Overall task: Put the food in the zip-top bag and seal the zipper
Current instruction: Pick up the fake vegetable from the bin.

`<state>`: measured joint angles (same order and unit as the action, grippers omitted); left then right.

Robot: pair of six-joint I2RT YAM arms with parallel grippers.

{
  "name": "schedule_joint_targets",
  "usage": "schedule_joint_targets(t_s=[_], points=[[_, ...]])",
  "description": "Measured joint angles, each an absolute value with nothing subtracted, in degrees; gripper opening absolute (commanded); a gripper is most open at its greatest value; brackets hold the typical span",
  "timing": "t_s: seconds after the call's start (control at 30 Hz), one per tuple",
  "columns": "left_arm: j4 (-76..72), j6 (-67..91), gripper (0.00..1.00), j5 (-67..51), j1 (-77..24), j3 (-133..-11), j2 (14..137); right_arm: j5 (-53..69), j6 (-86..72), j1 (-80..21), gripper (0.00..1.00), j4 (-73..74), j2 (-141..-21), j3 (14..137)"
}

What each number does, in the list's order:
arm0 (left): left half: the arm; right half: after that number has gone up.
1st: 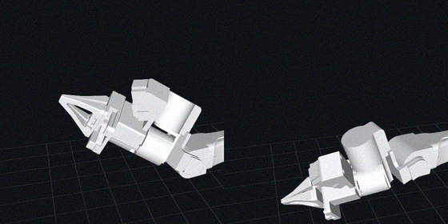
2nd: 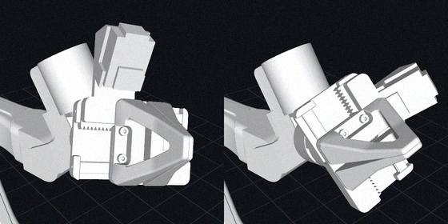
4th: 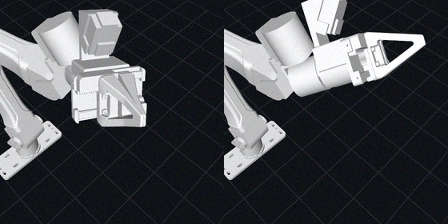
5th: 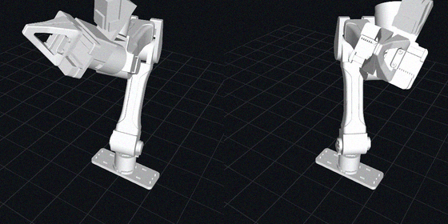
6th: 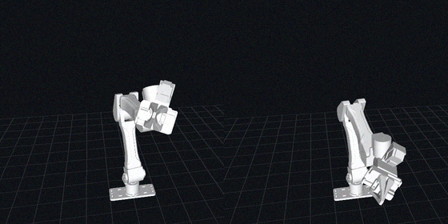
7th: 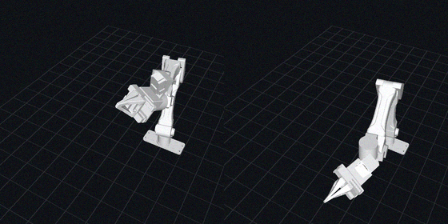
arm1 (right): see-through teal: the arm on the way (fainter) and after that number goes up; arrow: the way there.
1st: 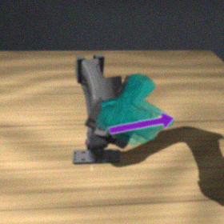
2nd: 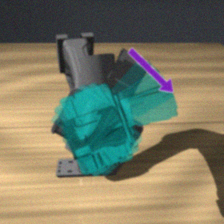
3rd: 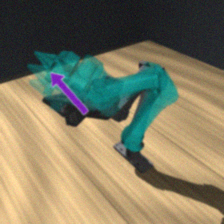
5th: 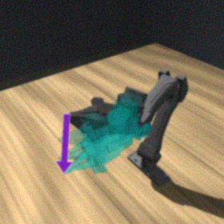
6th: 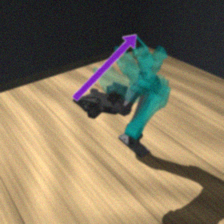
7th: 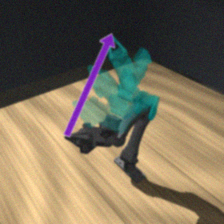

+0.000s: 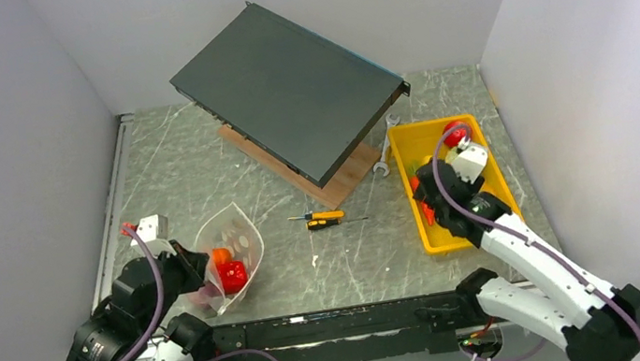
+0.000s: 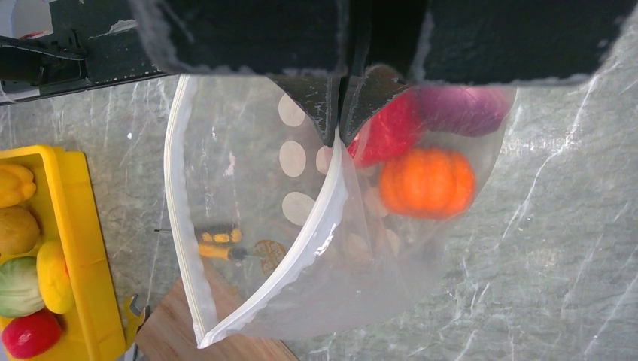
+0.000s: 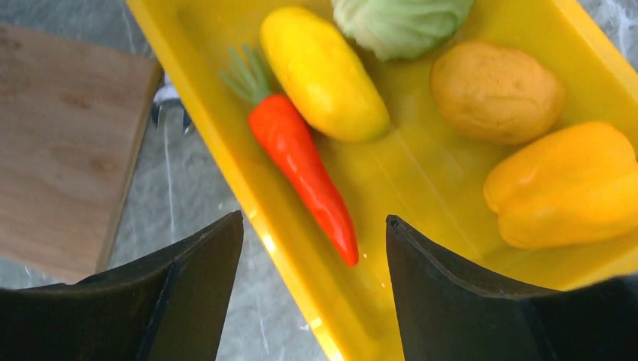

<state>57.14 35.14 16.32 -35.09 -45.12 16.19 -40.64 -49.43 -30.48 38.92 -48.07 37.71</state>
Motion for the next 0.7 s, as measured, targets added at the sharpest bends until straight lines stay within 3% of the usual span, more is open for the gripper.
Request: schedule_joint_targets(t_s=[0.4,0.7], points=[[56.4,35.1,0.00,16.0,-35.1,-44.4,14.4,-23.4,-36.3,0.1,0.74,24.1,-63.9,45.1],[56.4,35.0,0.00,15.7,-35.1,-44.3,14.5,-17.9,-28.7,8.9,0.84,22.3,-86.5,63.9]])
